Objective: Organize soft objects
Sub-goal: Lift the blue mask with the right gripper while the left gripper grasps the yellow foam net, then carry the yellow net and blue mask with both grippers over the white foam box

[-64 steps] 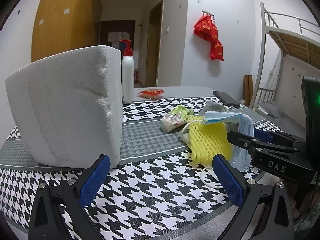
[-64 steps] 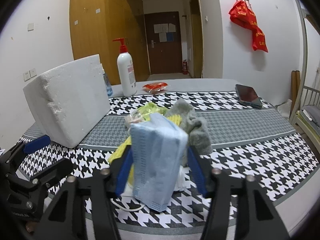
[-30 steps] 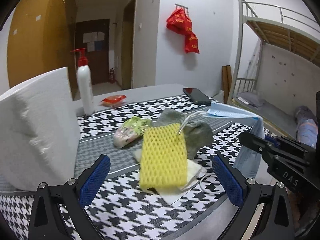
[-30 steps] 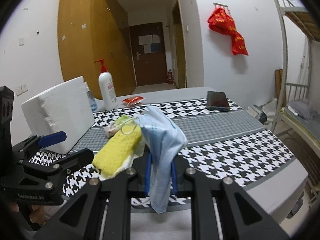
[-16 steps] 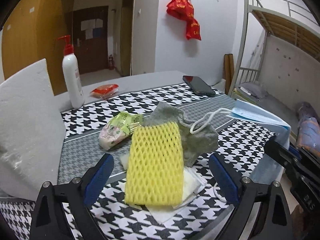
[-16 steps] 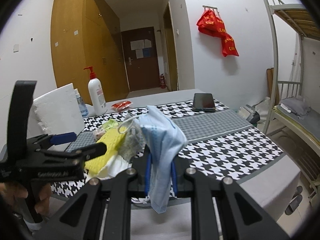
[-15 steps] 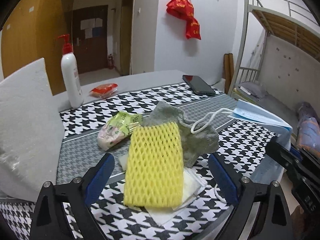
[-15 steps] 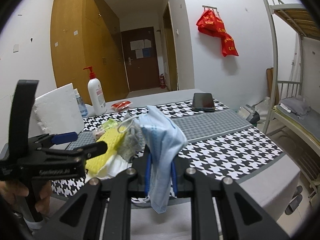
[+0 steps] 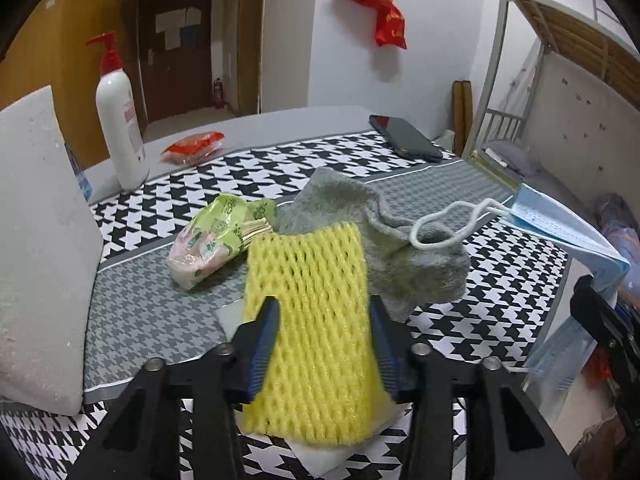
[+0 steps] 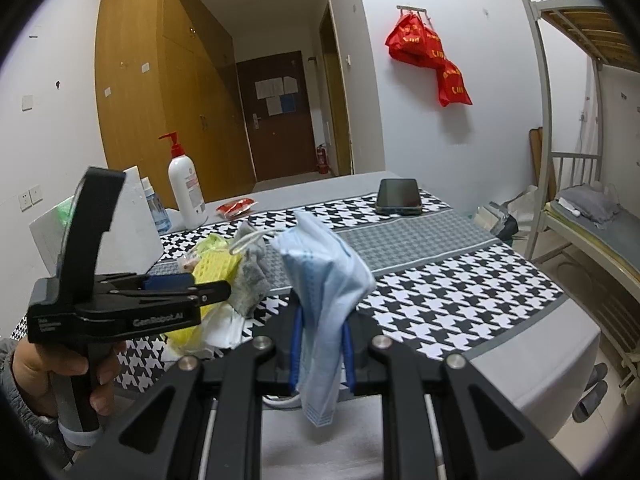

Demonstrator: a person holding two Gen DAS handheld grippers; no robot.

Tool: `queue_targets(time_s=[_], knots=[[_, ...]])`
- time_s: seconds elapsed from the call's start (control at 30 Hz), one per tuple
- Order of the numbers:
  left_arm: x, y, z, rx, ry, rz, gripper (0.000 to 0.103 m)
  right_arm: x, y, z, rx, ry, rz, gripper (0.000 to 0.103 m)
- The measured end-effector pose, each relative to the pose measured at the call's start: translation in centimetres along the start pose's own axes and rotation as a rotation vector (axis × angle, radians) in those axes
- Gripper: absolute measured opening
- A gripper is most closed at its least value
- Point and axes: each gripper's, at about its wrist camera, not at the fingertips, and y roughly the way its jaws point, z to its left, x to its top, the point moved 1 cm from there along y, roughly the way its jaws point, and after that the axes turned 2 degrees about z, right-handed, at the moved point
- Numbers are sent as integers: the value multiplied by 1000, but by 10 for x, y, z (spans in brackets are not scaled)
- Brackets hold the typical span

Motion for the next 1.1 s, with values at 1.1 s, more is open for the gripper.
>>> queue_targets(time_s=[1.1], knots=[[10, -132, -1, -22, 79, -289, 17, 25, -31, 25, -8, -40, -70, 21]])
